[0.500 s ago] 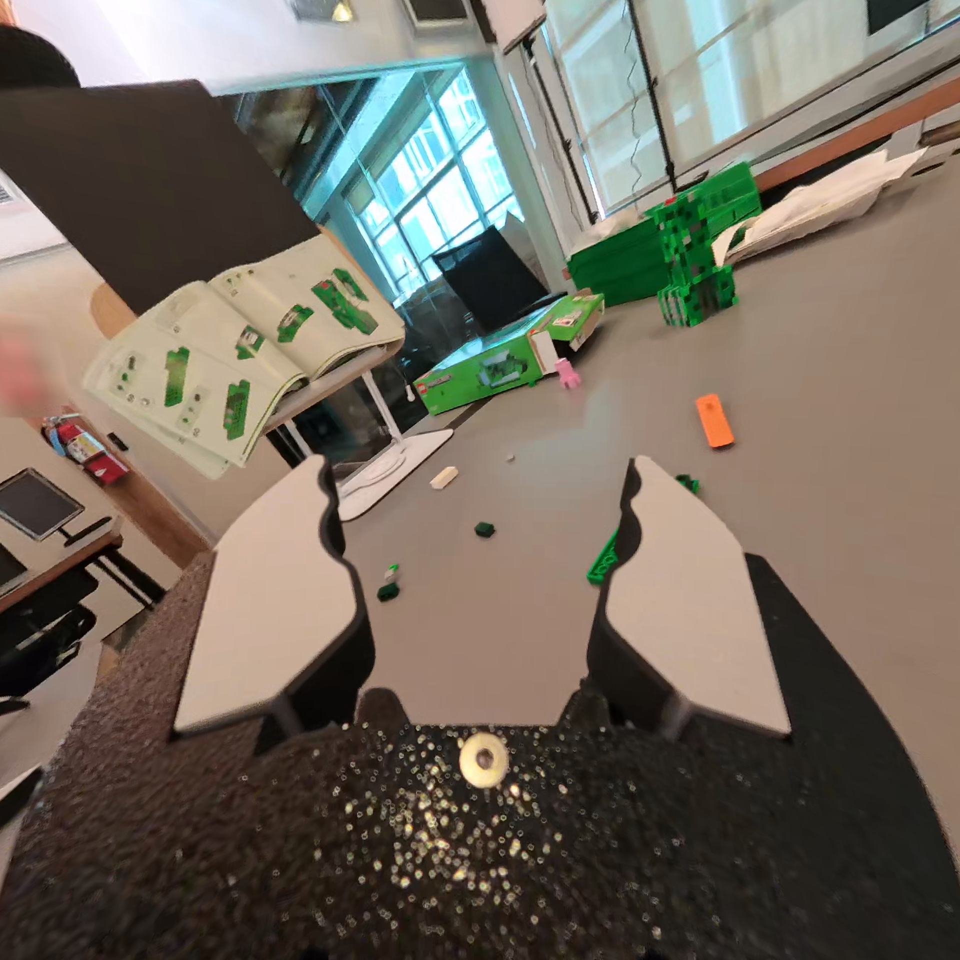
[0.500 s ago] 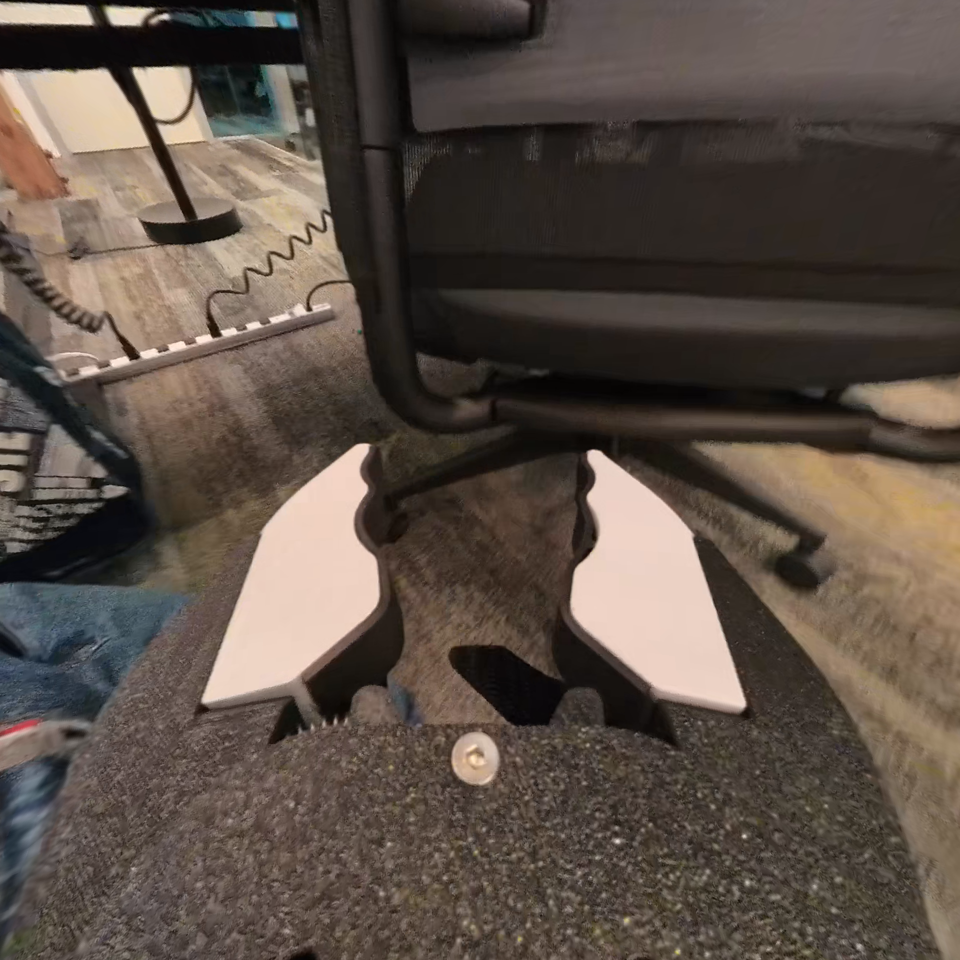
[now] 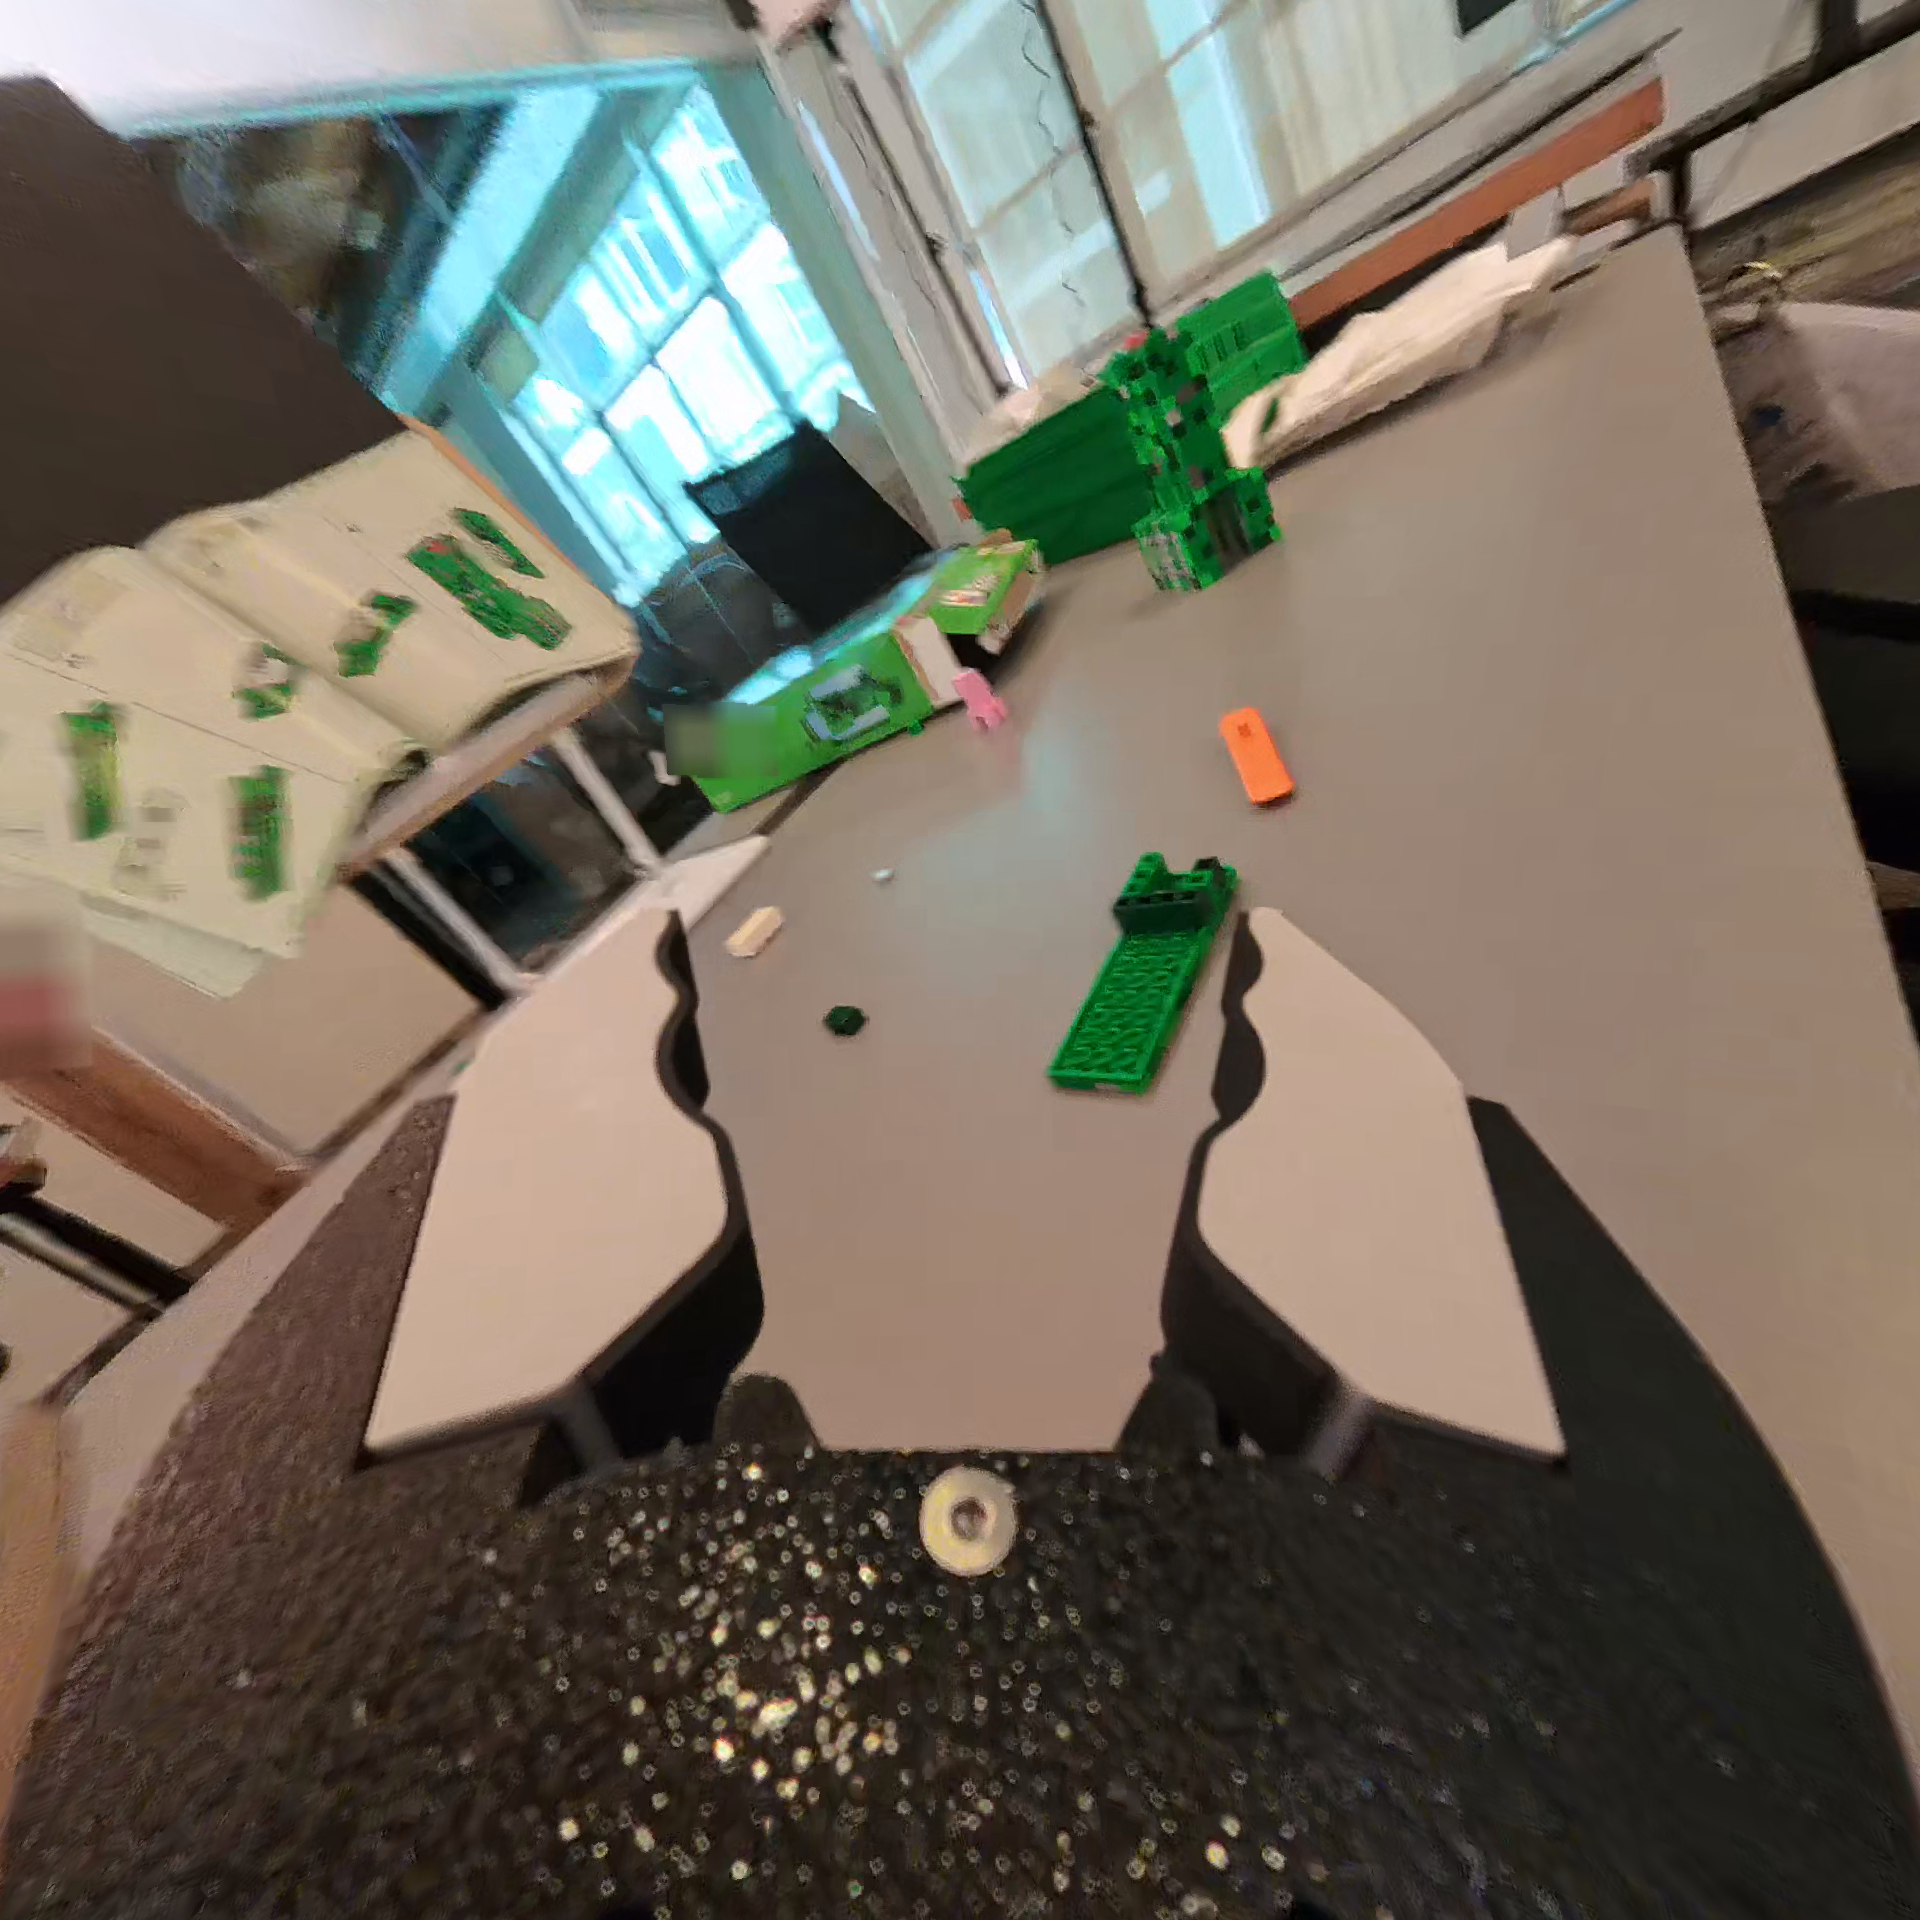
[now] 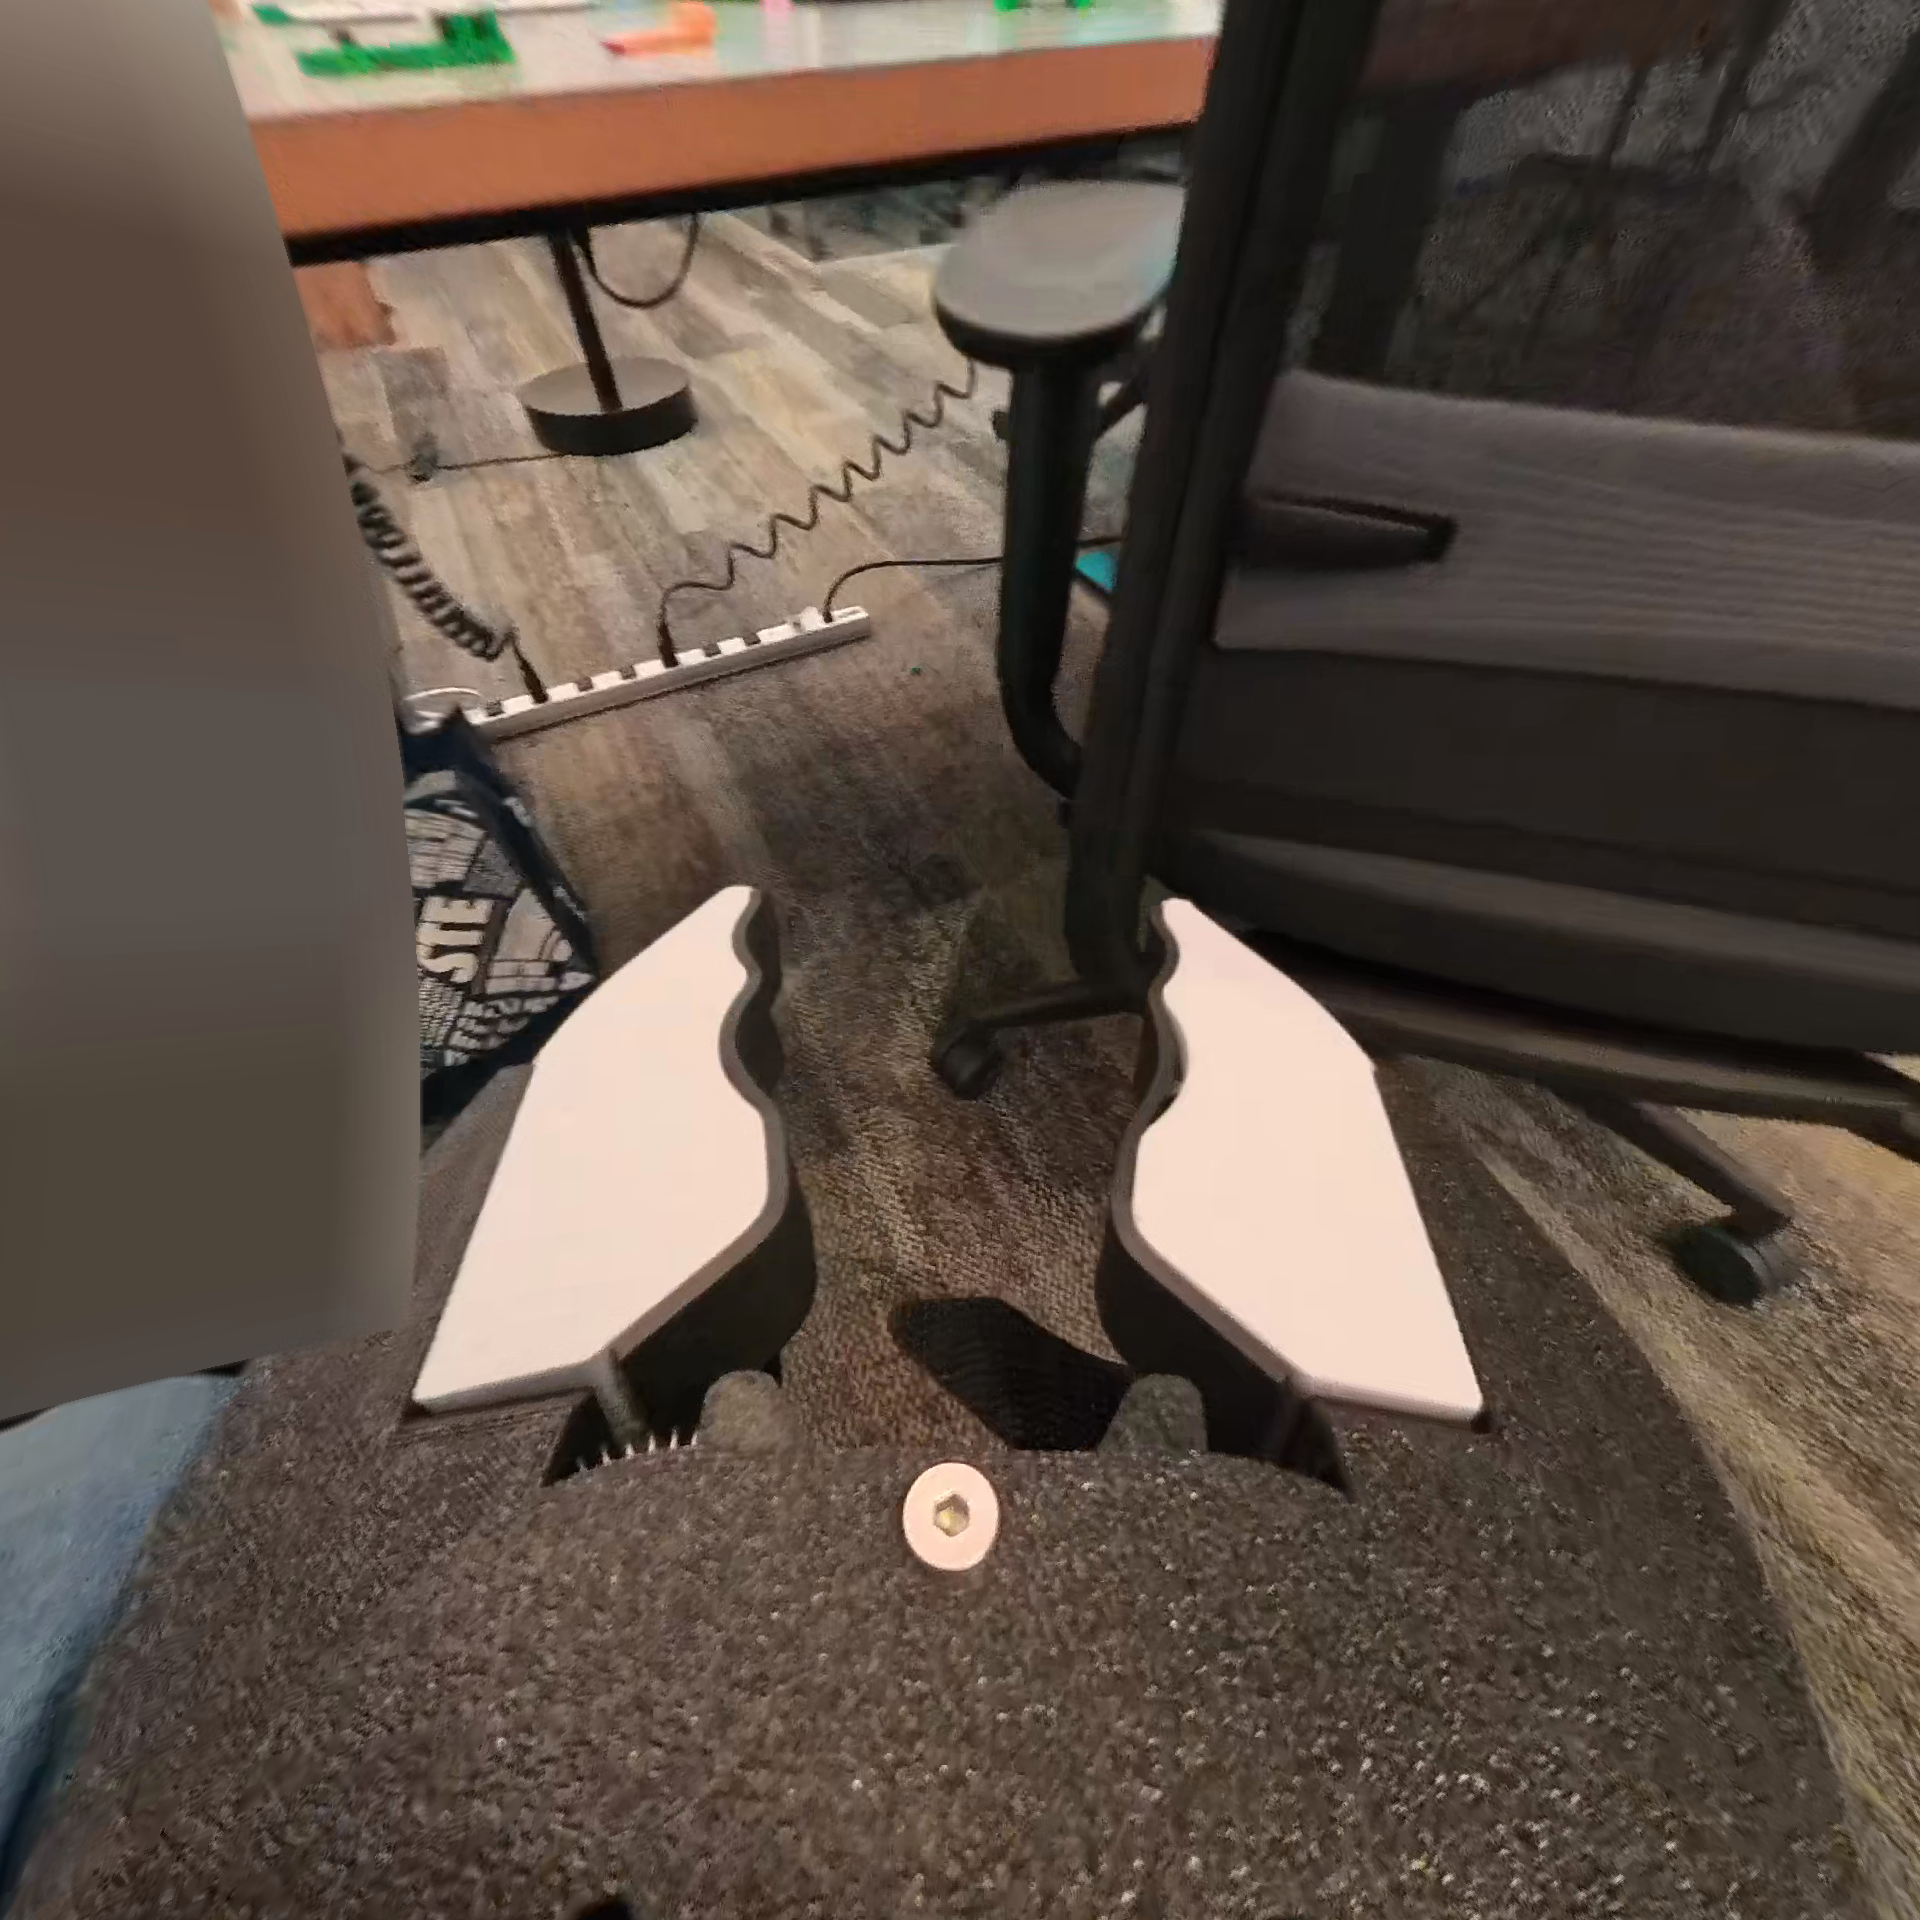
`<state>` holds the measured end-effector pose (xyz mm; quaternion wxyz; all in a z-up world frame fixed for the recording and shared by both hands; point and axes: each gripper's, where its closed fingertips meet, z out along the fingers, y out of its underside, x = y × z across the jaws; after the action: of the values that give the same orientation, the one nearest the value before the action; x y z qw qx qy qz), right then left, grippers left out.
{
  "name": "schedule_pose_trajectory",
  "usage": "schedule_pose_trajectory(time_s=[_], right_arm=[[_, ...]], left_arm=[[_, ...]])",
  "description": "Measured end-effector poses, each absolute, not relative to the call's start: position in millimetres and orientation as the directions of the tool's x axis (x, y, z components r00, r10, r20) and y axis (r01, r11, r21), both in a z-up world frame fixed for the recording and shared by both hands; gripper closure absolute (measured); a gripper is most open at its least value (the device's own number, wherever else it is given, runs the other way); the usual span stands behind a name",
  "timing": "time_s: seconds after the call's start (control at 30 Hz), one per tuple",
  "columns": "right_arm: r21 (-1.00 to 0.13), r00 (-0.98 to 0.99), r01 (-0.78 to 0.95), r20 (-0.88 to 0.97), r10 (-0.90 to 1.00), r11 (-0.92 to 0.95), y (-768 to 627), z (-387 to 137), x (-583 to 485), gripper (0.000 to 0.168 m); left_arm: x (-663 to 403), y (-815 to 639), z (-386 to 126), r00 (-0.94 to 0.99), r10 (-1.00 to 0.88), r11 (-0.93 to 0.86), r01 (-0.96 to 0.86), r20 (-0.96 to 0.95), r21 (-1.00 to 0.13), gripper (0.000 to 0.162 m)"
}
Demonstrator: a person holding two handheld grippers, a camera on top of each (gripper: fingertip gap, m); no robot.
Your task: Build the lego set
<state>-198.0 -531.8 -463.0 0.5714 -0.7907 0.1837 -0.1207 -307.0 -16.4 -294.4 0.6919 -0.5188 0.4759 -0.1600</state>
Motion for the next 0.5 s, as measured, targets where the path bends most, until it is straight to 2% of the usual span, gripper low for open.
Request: schedule_pose_trajectory(time_s=[0.1, 0.17, 0.3, 0.4, 0.5], right_arm=[[-0.935, 0.977, -0.07, 0.007, -0.214, -0.348, -519.8, -455.2, -219.4, 0.099], [-0.91, 0.99, -0.066, -0.007, -0.143, -0.41, -528.9, -467.3, -227.9, 0.1], [-0.869, 0.948, -0.259, -0.147, -0.281, -0.421, -581.6, -477.9, -245.5, 0.105], [-0.816, 0.943, -0.285, -0.145, -0.299, -0.503, -614.1, -472.6, -272.6, 0.102], [-0.781, 0.935, -0.327, -0.184, -0.305, -0.532, -633.8, -451.4, -291.5, 0.1]], left_arm=[[-326.6, -14.3, -279.8, 0.543, -0.675, 0.465, -0.214, -0.501, -0.859, 0.07], [-322.5, -13.3, -288.1, 0.512, -0.718, 0.416, -0.228, -0.472, -0.88, 0.064], [-327.4, -16.8, -275.2, 0.553, -0.636, 0.516, -0.214, -0.538, -0.829, 0.074], [-328.8, -12.8, -276.1, 0.57, -0.626, 0.503, -0.227, -0.532, -0.834, 0.075], [-324.3, -20.5, -273.7, 0.551, -0.593, 0.567, -0.232, -0.587, -0.79, 0.079]])
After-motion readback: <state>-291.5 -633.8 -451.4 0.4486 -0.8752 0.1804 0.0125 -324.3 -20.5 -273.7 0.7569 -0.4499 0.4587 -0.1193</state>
